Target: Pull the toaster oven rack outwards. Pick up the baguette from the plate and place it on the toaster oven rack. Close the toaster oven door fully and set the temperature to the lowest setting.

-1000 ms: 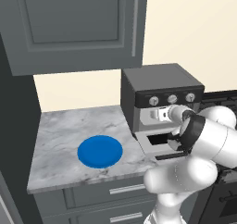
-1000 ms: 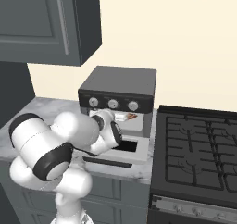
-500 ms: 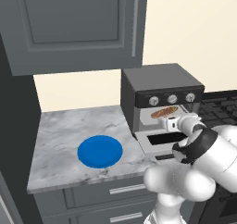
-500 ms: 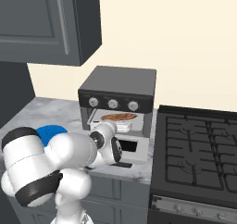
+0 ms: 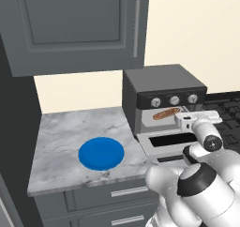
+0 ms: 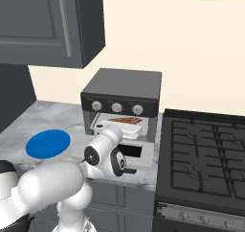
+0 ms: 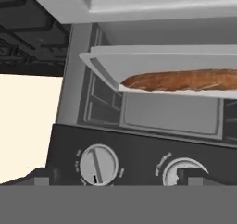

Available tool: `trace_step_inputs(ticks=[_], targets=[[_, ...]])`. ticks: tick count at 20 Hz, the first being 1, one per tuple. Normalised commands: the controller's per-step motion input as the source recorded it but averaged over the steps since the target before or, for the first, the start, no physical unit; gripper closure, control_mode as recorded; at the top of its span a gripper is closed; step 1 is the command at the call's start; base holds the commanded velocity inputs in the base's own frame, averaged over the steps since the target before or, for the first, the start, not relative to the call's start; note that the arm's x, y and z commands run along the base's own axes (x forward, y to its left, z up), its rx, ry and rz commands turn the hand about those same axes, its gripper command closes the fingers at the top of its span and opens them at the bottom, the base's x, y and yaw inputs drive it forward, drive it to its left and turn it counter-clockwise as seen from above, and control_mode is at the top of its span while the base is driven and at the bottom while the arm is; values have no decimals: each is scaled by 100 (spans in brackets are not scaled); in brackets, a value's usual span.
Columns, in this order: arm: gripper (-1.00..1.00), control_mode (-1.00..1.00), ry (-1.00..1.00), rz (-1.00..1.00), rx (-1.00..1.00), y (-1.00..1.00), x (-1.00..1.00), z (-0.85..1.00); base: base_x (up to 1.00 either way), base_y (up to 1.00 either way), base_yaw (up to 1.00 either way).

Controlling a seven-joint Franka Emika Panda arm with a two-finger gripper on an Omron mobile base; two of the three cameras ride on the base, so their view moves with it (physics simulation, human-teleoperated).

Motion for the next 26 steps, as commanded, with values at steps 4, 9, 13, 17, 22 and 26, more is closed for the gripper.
trace_step_inputs(ticks=[4, 9, 13, 17, 22, 26], targets=[[-100, -100, 12, 0, 0, -45, -78, 79, 0, 0, 0], [-100, -100, 15, 0, 0, -56, -79, 81, 0, 0, 0], [-100, -100, 17, 0, 9, -72, -56, 85, 0, 0, 0], [-100, -100, 0, 0, 35, -94, -40, 78, 0, 0, 0], [-100, -100, -10, 1, 68, -100, -26, 45, 0, 0, 0], [-100, -100, -35, 1, 90, -100, -29, 5, 0, 0, 0]])
